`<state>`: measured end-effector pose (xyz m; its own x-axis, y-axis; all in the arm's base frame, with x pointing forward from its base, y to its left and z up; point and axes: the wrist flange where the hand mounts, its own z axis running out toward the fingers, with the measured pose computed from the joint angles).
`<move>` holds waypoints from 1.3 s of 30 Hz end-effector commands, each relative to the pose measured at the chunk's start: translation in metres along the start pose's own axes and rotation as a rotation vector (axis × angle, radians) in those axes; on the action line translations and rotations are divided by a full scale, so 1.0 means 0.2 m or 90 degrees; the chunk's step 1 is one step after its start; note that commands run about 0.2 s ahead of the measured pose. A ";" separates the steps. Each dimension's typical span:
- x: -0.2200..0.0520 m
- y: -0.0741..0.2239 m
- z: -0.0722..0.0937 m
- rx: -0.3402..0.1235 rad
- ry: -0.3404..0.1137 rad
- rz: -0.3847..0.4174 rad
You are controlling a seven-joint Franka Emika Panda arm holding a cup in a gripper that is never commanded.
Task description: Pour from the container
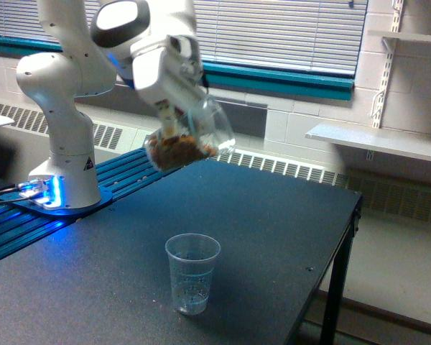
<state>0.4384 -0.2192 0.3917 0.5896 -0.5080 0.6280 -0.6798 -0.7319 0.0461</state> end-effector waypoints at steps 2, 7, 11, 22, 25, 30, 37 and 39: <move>-0.13 0.08 0.07 -0.007 -0.021 0.024; -0.20 0.12 0.12 -0.024 -0.038 0.018; -0.22 0.13 0.16 -0.040 -0.045 -0.005; -0.32 0.12 0.25 -0.067 -0.065 -0.047; -0.35 0.12 0.27 -0.077 -0.069 -0.062; -0.41 0.13 0.30 -0.092 -0.086 -0.081; -0.41 0.11 0.32 -0.111 -0.097 -0.118; -0.40 0.09 0.32 -0.114 -0.100 -0.127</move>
<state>0.3974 -0.2256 0.2882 0.7422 -0.4749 0.4728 -0.6346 -0.7247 0.2683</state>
